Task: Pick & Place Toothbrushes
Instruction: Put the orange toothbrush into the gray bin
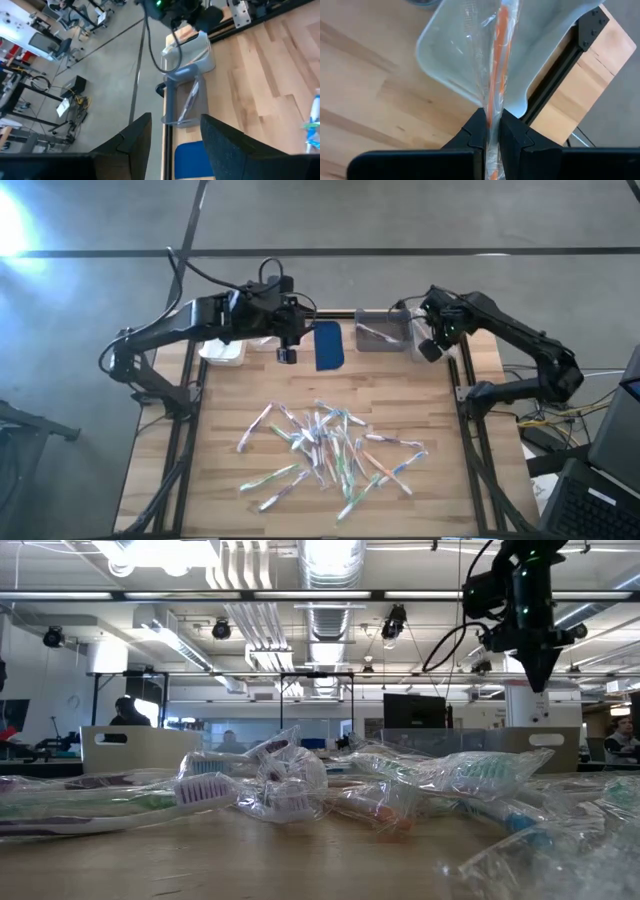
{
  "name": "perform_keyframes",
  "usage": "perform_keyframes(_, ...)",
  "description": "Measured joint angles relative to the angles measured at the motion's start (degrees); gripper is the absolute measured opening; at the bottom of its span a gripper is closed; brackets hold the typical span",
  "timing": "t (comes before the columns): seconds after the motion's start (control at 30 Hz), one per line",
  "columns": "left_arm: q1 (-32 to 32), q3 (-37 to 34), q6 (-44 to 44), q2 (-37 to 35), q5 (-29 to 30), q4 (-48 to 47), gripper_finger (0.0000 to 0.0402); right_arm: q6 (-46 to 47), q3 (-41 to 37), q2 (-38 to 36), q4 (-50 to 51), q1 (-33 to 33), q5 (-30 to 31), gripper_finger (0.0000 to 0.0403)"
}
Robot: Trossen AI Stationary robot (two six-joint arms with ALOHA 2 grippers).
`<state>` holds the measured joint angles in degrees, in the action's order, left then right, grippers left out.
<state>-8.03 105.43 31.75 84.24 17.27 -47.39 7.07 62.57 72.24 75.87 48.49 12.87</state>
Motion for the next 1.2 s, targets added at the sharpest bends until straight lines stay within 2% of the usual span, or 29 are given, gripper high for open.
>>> perform_keyframes(0.17, -0.26, -2.41, -2.22, -1.58, -1.59, -0.18, 0.0174, -2.15, 2.62, 4.18, 0.49, 3.17, -2.00, 0.0020)
perform_keyframes(0.47, -0.26, -8.67, -1.64, -2.77, -1.08, -0.22, 0.0174, -1.29, 3.38, 4.33, 0.16, 3.42, -2.86, 0.0020)
perform_keyframes(0.77, -0.26, -9.47, -1.62, -2.86, -0.85, 0.32, 0.0174, -0.73, 3.41, 4.38, 0.42, 3.46, -2.86, 0.0020)
perform_keyframes(1.2, -0.26, -13.01, -1.67, -2.86, -0.87, 0.13, 0.0174, 5.78, 3.41, 4.35, 2.12, 3.41, -2.80, 0.0020)
